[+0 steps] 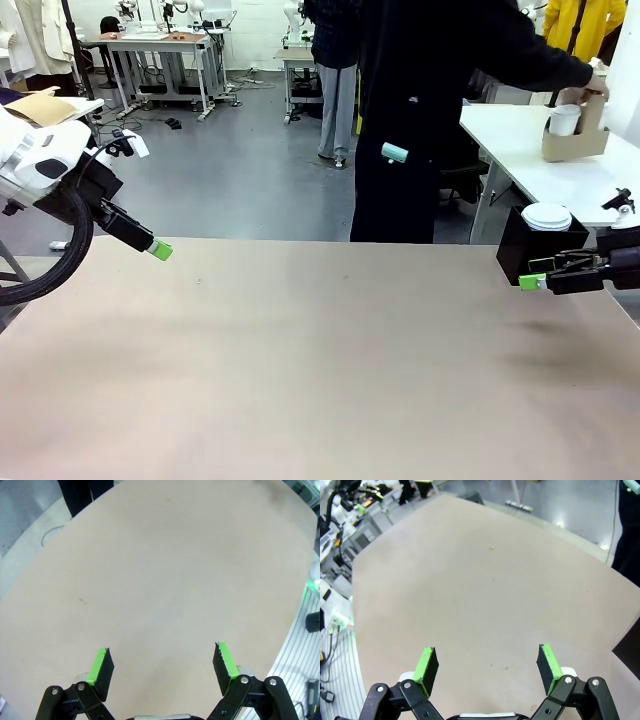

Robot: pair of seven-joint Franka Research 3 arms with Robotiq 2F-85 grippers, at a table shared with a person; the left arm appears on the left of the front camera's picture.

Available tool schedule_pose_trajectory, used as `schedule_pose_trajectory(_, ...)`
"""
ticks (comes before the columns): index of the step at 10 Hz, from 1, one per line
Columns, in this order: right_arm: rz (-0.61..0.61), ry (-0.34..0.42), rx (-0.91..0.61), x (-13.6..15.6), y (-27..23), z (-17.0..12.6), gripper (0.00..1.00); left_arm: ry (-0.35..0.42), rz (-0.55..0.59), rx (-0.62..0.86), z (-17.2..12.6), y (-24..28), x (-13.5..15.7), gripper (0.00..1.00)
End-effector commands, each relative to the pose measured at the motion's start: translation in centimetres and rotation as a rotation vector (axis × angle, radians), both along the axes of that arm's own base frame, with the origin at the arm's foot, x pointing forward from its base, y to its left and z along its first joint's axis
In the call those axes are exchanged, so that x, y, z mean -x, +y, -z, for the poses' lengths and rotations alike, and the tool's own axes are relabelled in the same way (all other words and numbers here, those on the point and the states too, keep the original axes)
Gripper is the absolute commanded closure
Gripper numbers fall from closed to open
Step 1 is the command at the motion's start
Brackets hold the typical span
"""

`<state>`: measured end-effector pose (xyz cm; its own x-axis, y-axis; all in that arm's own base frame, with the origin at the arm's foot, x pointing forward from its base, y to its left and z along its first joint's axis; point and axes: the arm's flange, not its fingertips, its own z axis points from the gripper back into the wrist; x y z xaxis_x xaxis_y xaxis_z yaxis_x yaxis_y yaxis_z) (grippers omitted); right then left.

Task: Pour a drink into a cup and package it in a carrier.
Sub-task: Insert the held 600 ml Paper Cup into the Cup Carrier.

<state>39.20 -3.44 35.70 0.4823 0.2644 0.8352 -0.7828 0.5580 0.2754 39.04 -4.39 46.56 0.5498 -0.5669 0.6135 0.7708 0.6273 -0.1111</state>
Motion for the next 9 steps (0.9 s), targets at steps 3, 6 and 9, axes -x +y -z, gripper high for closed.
schedule_pose_trajectory(3,-0.001,-0.005,0.004,0.03,-0.08,-0.25,0.00,0.009,-0.007,0.015,-0.03,-0.07,-0.04,0.00)
schedule_pose_trajectory(6,-0.001,-0.005,0.004,0.03,-0.08,-0.25,0.00,0.009,-0.007,0.015,-0.03,-0.07,-0.04,0.00)
schedule_pose_trajectory(9,-0.001,-0.005,0.004,0.03,-0.08,-0.25,0.00,0.009,-0.007,0.015,-0.03,-0.07,-0.04,0.00)
